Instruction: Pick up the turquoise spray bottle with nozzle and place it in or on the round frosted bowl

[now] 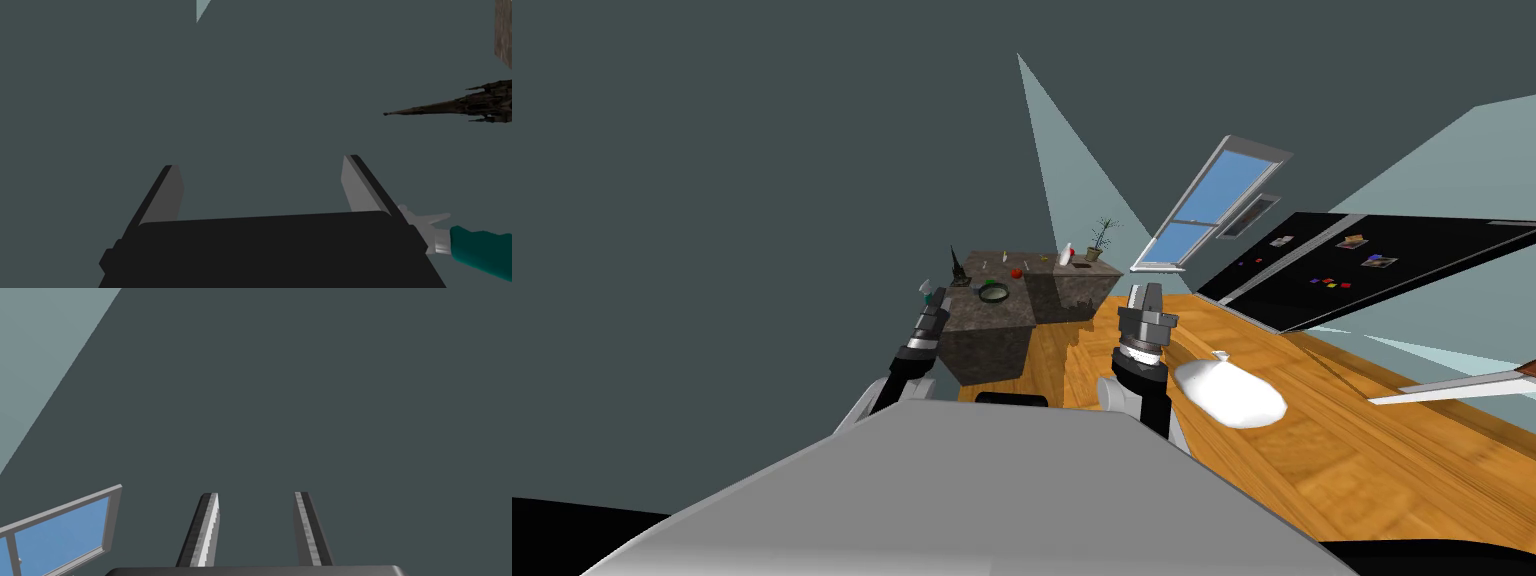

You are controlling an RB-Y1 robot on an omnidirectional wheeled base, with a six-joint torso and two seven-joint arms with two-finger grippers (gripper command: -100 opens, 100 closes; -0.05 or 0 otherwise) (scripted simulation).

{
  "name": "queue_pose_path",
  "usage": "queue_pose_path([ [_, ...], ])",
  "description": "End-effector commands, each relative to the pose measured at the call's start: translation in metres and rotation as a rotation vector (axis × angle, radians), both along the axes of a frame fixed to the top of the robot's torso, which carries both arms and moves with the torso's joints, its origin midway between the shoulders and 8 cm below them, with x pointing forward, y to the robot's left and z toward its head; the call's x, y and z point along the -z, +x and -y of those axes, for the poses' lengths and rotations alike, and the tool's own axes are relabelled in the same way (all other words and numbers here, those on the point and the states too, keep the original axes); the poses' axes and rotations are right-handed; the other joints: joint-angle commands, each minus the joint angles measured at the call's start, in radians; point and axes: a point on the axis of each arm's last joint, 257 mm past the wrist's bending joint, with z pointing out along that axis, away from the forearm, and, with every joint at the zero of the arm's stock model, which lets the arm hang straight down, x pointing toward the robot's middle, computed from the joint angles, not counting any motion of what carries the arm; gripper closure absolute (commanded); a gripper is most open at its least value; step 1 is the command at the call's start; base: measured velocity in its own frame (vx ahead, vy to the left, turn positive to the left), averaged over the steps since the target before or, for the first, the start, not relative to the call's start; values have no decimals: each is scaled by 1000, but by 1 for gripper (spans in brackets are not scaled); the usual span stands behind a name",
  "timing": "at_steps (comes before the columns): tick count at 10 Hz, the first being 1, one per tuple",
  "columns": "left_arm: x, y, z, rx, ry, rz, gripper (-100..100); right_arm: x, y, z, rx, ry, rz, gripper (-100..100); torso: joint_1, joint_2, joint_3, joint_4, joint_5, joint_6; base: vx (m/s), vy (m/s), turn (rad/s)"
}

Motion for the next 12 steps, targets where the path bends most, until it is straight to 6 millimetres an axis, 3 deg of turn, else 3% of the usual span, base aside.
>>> queue_pose_path([
  [1,22,6,-9,-20,41,-62,-100,0,0,0,0,0,0,0,0,0,0,0,0,0,-44,-63,16],
  [2,36,9,-15,-32,70,-100,-100,0,0,0,0,0,0,0,-1,0,0,0,0,0,-38,-55,14],
  [3,36,9,-15,-32,70,-100,-100,0,0,0,0,0,0,0,0,0,0,0,0,0,-23,-31,7],
  [6,78,14,-38,-76,168,-215,-100,0,0,0,0,0,0,0,1,-1,0,0,0,0,-28,-38,4],
  [7,78,14,-38,-76,168,-215,-100,0,0,0,0,0,0,0,0,-1,0,0,0,0,-18,-36,4],
  [9,105,15,-57,-109,244,-291,-100,0,0,0,0,0,0,0,1,-2,-1,0,0,0,-17,-39,-5],
  [10,105,15,-57,-109,244,-291,-100,0,0,0,0,0,0,0,1,-1,-1,0,0,0,-15,-29,3],
  [12,130,14,-78,-143,329,-364,-100,0,0,0,0,0,0,0,1,-2,-1,0,0,0,-8,-34,-10],
])
